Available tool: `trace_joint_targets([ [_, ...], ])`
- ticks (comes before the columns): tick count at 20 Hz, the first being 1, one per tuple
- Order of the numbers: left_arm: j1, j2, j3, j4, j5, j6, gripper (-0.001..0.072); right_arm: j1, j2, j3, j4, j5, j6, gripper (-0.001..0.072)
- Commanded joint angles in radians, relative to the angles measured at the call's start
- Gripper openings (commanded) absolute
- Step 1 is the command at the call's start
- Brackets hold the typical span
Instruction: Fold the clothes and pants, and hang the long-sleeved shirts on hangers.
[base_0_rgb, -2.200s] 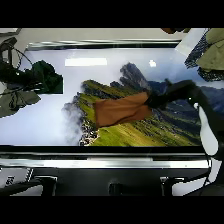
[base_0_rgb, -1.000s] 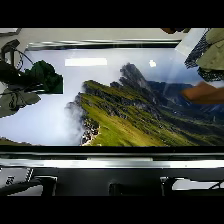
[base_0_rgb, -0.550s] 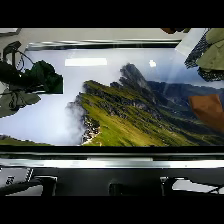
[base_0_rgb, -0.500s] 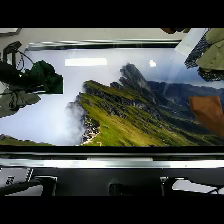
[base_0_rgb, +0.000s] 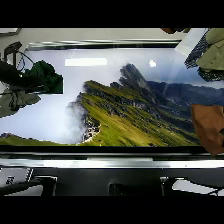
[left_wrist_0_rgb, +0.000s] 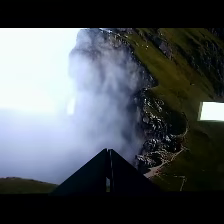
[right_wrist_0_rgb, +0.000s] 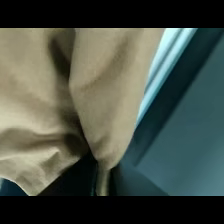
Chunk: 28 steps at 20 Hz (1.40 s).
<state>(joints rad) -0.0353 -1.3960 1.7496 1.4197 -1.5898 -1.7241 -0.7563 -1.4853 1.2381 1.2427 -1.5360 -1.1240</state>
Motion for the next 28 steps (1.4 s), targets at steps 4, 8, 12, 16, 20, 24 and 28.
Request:
trace_joint_targets([
  [4,0.001,-0.001,0.000,-0.001,0.001,0.000,0.0020,-0.001,0.001,-0.046,-0.059,-0.039,0.018,0.0065],
  [8,0.001,-0.001,0.000,-0.001,0.005,0.000,0.0020,-0.001,0.001,-0.046,-0.081,-0.102,0.021,0.0370],
  [12,0.001,-0.003,-0.005,-0.001,0.022,0.000,0.0020,-0.001,0.039,-0.018,-0.097,-0.098,-0.010,0.0474],
  [16,0.002,-0.023,-0.034,0.000,0.030,0.001,0.0020,0.025,0.135,0.078,0.420,0.130,-0.147,0.0178],
  [20,0.004,-0.005,-0.104,-0.001,0.054,0.042,0.0019,0.316,0.206,0.087,0.655,0.221,-0.299,0.0130],
  [24,0.003,0.116,-0.256,-0.001,0.134,0.050,0.0019,0.687,0.244,0.087,0.629,0.255,-0.300,0.0071],
  [28,0.003,0.209,-0.366,-0.001,0.138,0.049,0.0020,0.930,0.247,0.087,0.496,0.267,-0.278,0.0074],
])
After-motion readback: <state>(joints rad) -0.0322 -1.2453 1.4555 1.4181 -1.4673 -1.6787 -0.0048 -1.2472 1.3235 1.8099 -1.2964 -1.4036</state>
